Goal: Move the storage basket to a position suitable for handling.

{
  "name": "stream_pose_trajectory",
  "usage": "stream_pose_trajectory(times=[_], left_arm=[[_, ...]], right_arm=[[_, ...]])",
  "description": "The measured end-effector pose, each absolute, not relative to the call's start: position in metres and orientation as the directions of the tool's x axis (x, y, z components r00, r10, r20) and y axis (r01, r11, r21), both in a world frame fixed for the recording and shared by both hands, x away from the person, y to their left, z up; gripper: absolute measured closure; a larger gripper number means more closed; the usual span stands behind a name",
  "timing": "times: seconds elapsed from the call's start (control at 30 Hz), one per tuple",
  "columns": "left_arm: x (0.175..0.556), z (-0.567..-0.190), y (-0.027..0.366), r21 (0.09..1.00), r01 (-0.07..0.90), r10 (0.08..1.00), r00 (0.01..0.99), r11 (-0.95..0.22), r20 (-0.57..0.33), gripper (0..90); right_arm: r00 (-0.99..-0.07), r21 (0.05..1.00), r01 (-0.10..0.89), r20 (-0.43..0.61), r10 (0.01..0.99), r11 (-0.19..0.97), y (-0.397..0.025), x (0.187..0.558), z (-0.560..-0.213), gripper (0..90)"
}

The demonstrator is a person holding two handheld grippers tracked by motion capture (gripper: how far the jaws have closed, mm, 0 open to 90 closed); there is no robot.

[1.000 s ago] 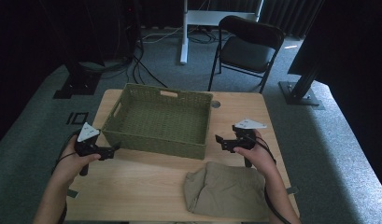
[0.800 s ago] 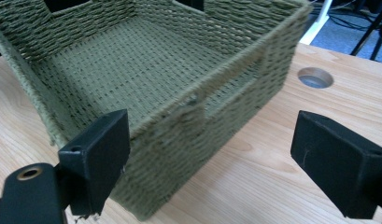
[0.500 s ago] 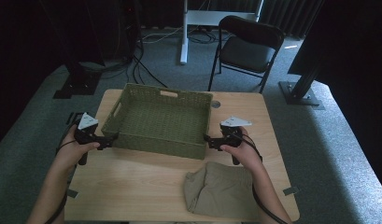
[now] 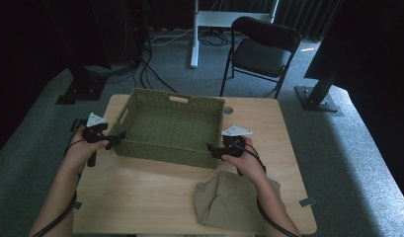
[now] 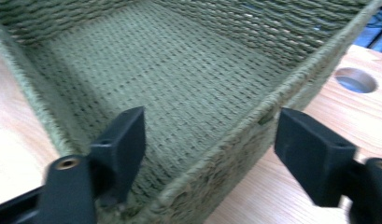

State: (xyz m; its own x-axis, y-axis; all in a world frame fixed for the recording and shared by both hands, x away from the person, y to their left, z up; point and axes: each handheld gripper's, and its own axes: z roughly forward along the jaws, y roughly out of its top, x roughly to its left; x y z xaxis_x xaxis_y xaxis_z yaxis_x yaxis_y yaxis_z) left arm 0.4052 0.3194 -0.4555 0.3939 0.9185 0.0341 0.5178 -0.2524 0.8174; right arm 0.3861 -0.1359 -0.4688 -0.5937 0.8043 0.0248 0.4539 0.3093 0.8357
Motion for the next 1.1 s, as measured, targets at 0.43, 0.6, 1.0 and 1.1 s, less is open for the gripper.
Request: stream_pose_trajectory(times=[0.43, 0.6, 1.0, 1.1], left_arm=[[0.416, -0.471, 0.317, 0.809, 0.569, 0.964, 0.267, -0.151, -0.008, 72.7], [0.415, -0.475, 0.316, 0.807, 0.579, 0.973, 0.228, -0.117, -0.023, 82.0], [0.401, -0.476, 0.306, 0.809, 0.579, 0.98, 0.197, -0.1, -0.02, 83.1], [0.395, -0.475, 0.302, 0.806, 0.583, 0.982, 0.189, -0.097, -0.018, 83.1]], right_arm=[[-0.521, 0.818, 0.501, 0.024, 0.853, 0.283, -0.132, 0.384, -0.472, 47.6], [-0.483, 0.806, 0.527, 0.023, 0.875, 0.269, -0.127, 0.382, -0.47, 52.4], [-0.443, 0.796, 0.546, 0.011, 0.897, 0.26, -0.128, 0.383, -0.468, 62.1], [-0.433, 0.794, 0.547, -0.004, 0.901, 0.266, -0.129, 0.384, -0.468, 64.4]])
